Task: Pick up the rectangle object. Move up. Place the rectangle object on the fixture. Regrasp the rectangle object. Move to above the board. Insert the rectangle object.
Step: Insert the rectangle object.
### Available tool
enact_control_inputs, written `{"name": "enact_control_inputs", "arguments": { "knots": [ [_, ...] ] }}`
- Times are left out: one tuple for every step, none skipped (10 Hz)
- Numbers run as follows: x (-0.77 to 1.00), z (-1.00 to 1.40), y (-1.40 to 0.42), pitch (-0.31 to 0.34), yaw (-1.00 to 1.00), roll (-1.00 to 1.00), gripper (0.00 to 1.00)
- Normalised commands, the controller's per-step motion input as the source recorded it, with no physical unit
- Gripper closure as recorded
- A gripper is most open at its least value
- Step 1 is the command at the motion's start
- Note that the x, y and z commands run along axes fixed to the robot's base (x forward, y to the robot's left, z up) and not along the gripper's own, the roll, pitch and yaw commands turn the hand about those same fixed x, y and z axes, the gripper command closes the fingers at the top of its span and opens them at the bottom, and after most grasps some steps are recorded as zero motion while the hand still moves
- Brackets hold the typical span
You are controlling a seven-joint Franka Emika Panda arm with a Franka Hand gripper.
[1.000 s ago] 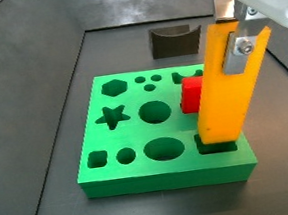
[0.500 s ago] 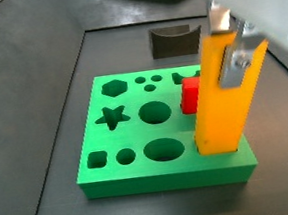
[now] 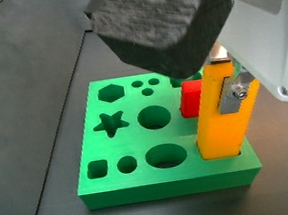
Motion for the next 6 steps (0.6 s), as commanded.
{"name": "enact_control_inputs", "arguments": {
  "knots": [
    [0.18,-0.49,0.19,0.000,-0.01,0.44,1.00],
    [0.00,-0.43,0.33,0.000,0.00,0.49,1.00],
    [-0.12,-0.43,0.53,-0.014,0.00,0.48,1.00],
    [-0.09,-0.50,0.53,-0.006,-0.09,0.43,1.00],
    [-0.08,-0.10,0.00,0.000,-0.15,0.02,1.00],
    [0.00,0.00,0.00,0.000,0.00,0.00,1.00]
  ]
}}
